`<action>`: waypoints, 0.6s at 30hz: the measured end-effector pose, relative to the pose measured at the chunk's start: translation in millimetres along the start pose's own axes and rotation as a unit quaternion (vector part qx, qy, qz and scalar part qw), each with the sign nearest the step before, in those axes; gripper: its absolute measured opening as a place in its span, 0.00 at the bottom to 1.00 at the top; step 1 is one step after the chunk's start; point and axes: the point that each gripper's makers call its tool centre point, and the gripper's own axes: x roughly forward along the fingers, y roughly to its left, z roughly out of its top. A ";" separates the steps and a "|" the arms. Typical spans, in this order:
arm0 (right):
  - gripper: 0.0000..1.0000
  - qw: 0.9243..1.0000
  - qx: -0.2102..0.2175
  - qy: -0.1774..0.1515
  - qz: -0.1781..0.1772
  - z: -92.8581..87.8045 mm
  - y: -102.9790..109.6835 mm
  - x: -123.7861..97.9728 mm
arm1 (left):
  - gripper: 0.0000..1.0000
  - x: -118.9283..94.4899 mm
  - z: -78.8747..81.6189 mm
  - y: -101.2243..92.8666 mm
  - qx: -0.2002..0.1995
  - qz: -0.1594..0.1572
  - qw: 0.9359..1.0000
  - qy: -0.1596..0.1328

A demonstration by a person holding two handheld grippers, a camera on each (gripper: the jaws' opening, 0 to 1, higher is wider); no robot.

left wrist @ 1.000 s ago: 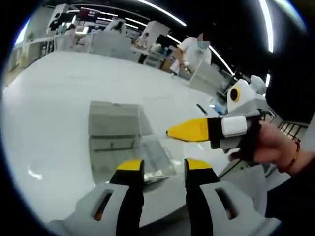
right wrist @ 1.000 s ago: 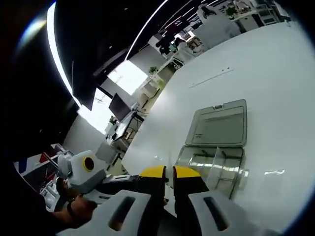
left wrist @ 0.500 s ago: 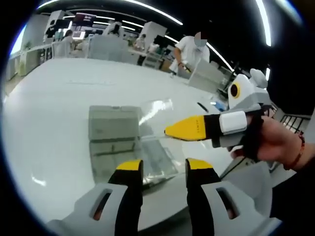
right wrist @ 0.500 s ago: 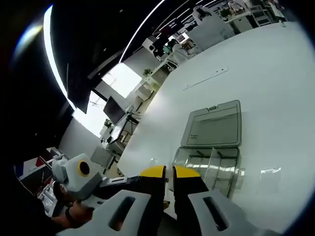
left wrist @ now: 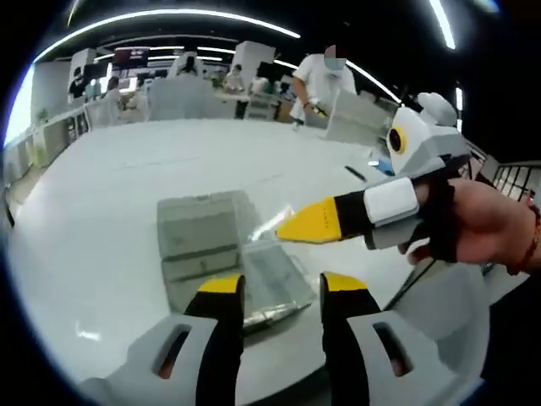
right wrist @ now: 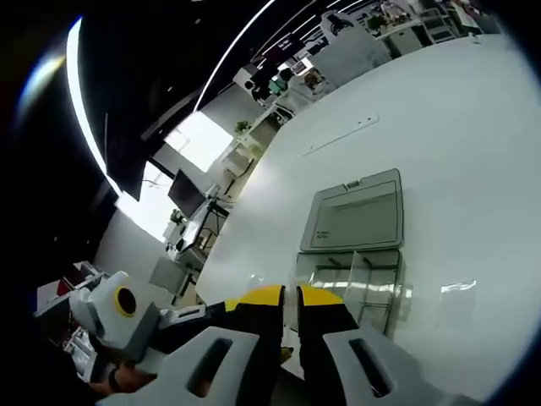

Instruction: Insert the divider into the dual guide fixture by aligning both edges with the guide slots and pushing it downward to the bottom, including one-sided entry, uneven engagement, binding, and posture correction.

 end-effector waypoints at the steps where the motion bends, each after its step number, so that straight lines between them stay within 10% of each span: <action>1: 0.00 1.000 0.001 0.000 -0.001 0.1 -0.3 0.0 | 0.34 0.6 -0.2 0.3 0.005 0.003 1.000 0.001; 18: 0.01 0.999 0.051 -0.007 0.009 1.9 3.9 2.7 | 0.27 6.7 4.6 1.5 0.099 0.052 0.994 0.017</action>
